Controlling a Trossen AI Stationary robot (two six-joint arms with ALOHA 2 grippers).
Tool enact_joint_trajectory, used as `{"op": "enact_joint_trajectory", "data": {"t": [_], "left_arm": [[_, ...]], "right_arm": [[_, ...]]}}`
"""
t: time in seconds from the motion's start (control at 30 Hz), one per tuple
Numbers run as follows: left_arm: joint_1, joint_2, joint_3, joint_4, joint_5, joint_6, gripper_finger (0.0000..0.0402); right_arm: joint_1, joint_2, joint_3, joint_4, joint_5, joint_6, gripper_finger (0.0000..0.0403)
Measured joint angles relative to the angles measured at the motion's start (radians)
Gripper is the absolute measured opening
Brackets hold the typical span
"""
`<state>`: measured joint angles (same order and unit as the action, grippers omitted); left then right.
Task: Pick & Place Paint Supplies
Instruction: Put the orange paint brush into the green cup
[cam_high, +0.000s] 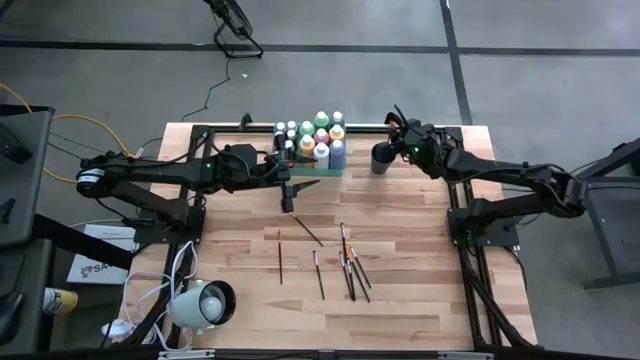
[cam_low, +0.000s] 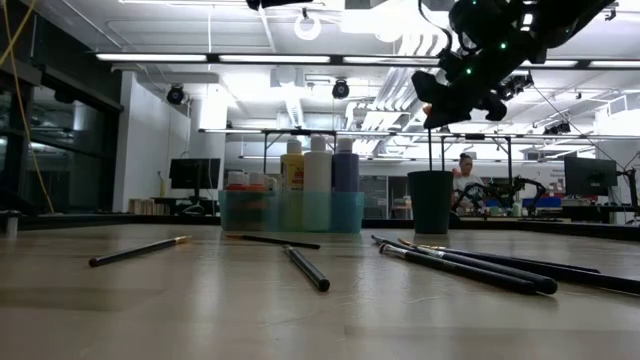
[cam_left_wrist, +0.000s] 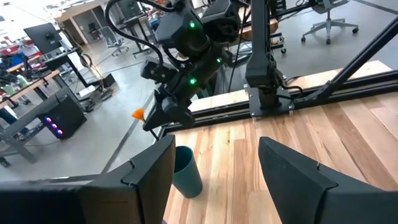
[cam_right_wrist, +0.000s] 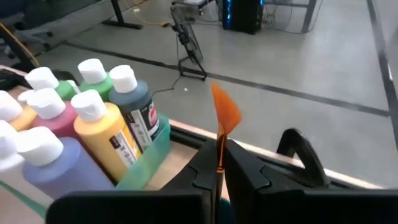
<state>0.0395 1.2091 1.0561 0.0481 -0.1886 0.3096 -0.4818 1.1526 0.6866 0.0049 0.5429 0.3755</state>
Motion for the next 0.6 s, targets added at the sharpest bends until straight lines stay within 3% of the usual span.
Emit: {"op": "enact_joint_trajectory", "data": {"t": [0.4,0.6], "left_arm": [[0.000,0.000,0.000,-0.006,0.000,-0.026,0.0228],[0.000,0.000,0.000,-0.039,0.000,-0.040,0.0228]], "right_arm": [[-0.005,0.000,-0.018,-0.008,-0.028,0.047,0.0030],[-0.005,0.000,-0.018,-0.008,-0.047,0.067,0.0065]]}}
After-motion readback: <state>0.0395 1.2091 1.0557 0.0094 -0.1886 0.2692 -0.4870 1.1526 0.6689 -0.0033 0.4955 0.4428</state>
